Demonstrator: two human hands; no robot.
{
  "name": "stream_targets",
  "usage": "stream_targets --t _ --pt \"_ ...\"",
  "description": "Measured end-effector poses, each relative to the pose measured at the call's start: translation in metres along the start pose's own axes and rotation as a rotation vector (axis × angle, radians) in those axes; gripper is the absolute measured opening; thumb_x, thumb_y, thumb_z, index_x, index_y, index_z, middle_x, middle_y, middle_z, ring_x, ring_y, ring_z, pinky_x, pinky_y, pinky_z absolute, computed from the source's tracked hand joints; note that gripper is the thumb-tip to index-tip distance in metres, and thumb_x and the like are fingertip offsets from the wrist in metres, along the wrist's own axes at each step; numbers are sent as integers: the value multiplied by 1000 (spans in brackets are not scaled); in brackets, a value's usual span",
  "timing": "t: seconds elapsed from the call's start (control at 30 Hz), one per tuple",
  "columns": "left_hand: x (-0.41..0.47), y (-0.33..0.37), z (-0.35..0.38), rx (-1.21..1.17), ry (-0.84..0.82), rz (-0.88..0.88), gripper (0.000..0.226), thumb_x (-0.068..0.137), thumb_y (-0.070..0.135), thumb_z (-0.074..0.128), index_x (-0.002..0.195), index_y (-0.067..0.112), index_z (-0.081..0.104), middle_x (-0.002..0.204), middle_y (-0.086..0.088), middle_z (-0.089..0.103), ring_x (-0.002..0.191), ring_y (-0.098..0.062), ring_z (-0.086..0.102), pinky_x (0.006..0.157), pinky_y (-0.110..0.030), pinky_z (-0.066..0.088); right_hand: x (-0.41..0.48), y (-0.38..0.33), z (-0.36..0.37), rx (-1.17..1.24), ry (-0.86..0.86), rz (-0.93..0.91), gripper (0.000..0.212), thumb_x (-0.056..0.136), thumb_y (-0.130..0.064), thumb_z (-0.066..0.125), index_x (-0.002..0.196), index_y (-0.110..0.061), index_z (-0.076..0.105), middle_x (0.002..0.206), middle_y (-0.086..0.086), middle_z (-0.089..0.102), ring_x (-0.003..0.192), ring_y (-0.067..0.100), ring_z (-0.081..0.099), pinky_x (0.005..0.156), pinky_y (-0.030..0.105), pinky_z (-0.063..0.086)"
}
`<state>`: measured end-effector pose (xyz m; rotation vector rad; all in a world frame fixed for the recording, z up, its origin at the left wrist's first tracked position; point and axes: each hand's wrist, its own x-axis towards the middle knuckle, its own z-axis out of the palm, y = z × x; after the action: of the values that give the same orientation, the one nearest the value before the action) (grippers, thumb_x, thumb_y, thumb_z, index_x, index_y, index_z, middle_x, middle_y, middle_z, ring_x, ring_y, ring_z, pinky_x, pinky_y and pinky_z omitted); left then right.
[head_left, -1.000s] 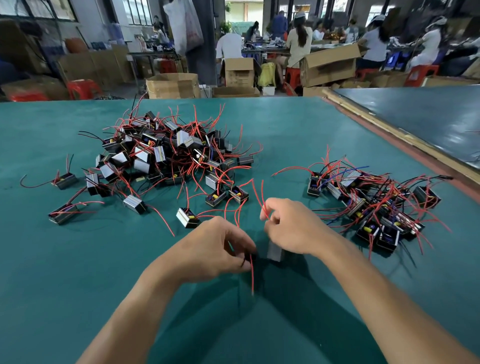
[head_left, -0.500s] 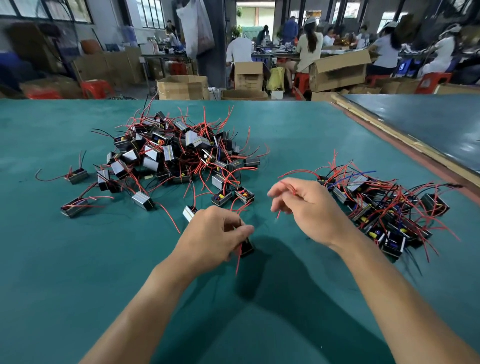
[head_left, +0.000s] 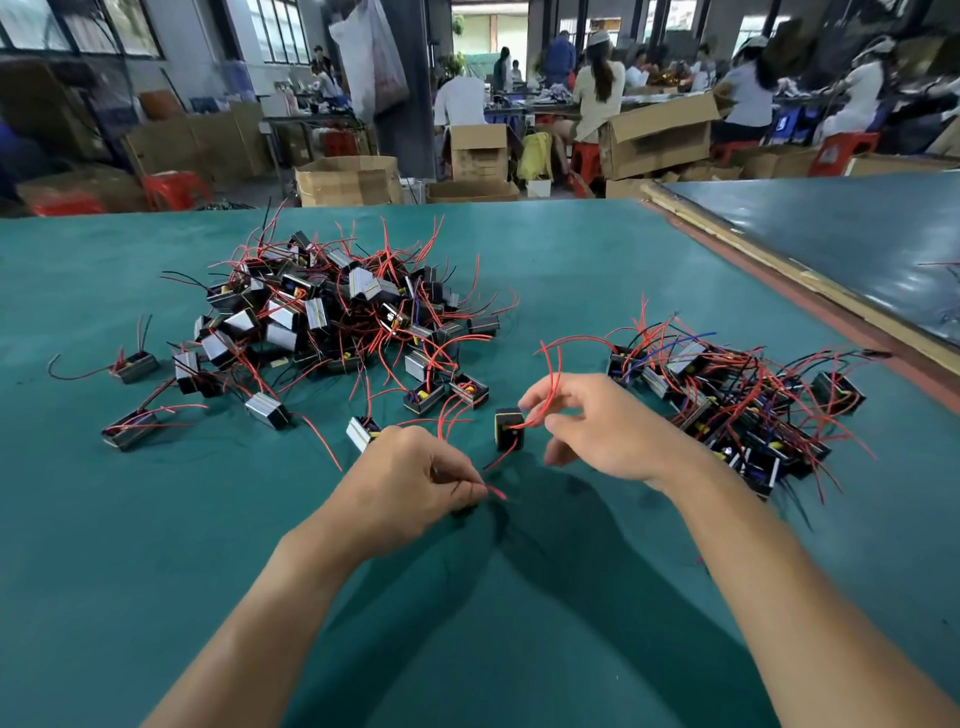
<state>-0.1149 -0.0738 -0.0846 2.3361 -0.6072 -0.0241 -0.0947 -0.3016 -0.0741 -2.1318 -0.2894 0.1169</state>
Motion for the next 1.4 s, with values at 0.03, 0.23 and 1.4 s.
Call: stream_targets --t 0.03,0.23,1.4 --pt "0 -2 0 4 36 -19 10 82 24 78 74 19 78 54 8 61 46 -8 46 51 -23 42 2 3 1 -43 14 3 28 96 -4 50 96 -29 62 98 -3 66 62 10 70 75 34 59" --pt "-1 -3 -3 27 129 -97 28 81 29 79 58 16 69 41 10 53 38 -8 34 40 -16 28 7 9 15 -271 37 -106 48 87 -17 71 124 -46 59 120 -12 56 76 9 64 83 29 49" --pt "-6 14 -3 40 -1 -85 15 72 26 85 83 26 74 67 14 72 58 3 61 61 -14 46 7 4 15 -364 82 -108 19 90 -29 68 71 -28 72 63 -23 65 63 -5 58 62 11 39"
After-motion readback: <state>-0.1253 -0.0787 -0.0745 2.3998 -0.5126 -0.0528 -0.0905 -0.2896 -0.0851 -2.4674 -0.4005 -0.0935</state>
